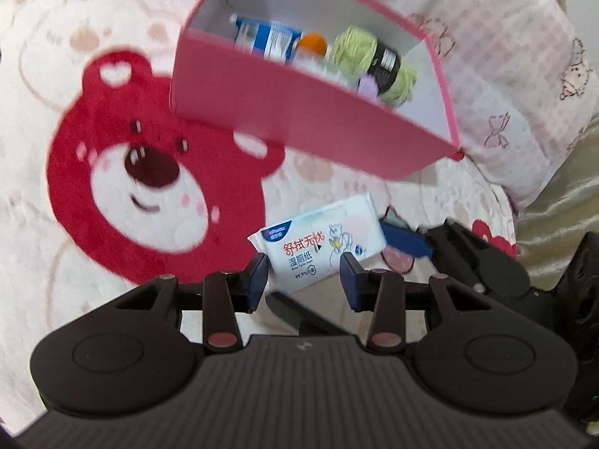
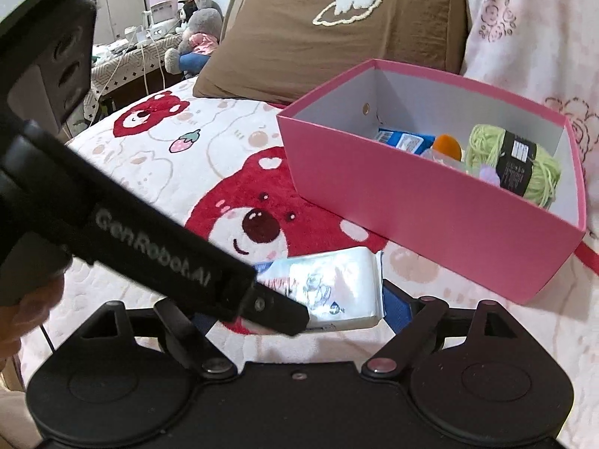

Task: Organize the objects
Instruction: 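Lift the wet-wipe packet with the left gripper and carry it over the pink box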

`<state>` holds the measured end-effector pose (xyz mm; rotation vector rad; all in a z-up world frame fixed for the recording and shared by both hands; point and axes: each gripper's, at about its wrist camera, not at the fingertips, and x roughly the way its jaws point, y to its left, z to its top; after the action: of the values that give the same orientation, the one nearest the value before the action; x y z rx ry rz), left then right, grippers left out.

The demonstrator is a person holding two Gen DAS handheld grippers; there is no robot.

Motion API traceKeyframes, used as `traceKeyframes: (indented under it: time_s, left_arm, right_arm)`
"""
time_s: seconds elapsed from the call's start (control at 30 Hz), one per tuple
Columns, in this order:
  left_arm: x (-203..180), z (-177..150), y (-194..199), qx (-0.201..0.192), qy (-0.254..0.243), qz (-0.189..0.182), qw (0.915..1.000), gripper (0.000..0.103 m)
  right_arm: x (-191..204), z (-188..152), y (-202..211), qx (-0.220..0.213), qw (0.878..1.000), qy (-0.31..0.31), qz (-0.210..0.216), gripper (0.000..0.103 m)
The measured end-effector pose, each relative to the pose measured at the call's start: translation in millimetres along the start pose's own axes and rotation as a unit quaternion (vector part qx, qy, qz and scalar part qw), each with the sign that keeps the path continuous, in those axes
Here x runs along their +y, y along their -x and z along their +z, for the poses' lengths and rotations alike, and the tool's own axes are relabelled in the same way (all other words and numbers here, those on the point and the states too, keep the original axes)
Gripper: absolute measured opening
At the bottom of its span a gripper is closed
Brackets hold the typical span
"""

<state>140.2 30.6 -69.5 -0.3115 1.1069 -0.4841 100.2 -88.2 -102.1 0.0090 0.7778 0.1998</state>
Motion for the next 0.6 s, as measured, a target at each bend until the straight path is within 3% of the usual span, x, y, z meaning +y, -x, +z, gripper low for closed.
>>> traceKeyframes:
  time_s: [0.27,0.6]
  left_arm:
    - [-3,13,33,-0.039,-0.040,-0.001,0.9984,0.039]
    - [-12,17,45,-0.044,-0.068,0.028,0.9963,0.039]
  right_arm:
    - [-5,8,12,-0.017,0.999,-0.042,0.031,0.089]
    - [-4,18,28,-0.045,0.996,-0.058,0.044,0.075]
